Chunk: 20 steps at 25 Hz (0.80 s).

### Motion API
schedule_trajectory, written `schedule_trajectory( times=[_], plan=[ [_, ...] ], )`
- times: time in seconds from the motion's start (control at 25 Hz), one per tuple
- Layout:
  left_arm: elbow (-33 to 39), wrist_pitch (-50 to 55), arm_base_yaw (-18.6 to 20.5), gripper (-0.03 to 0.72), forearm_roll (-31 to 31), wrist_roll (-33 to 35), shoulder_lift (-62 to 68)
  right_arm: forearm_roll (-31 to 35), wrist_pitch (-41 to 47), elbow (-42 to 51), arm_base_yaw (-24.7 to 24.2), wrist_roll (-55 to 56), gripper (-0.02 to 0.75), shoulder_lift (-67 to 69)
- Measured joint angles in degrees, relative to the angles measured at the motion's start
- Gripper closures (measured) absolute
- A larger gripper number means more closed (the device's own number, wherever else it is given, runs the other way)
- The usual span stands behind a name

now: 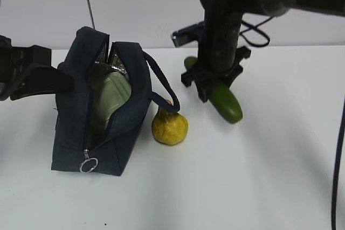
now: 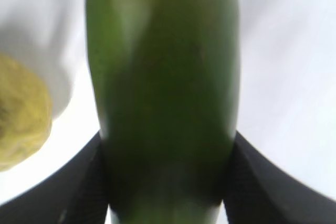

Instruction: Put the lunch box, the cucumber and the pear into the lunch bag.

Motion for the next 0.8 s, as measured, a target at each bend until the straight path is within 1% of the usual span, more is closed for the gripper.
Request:
schedule_trajectory(
  times=[0.12, 0.2, 0.28, 0.4, 0.52, 0.8],
  plan=[
    [0.0, 0.1, 0.0, 0.703, 0.0, 0.0, 0.0, -1.4, 0.2, -5.3, -0.1, 0.3, 0.322, -3.1],
    [0.0, 0.1, 0.0, 0.703, 0.0, 0.0, 0.0, 0.6, 0.3, -9.0, -0.1, 0.1, 0.323, -4.4],
    [0.0, 0.1, 0.0, 0.703, 0.0, 0.0, 0.0, 4.6, 0.6, -12.5, -0.1, -0.6, 0.325, -5.2],
    [0.0, 0.2, 0.0, 0.703, 0.0, 0.0, 0.0, 14.4, 1.0, -15.4, -0.1, -2.7, 0.325, -5.5],
    [0.0, 0.2, 0.0, 0.703, 0.0, 0.0, 0.0, 27.1, 1.7, -15.5, -0.1, -6.6, 0.325, -5.4],
    [0.0, 0.1, 0.0, 0.703, 0.0, 0.0, 0.1, 49.9, 1.7, -15.6, -0.1, -13.2, 0.325, -0.2]
  ],
)
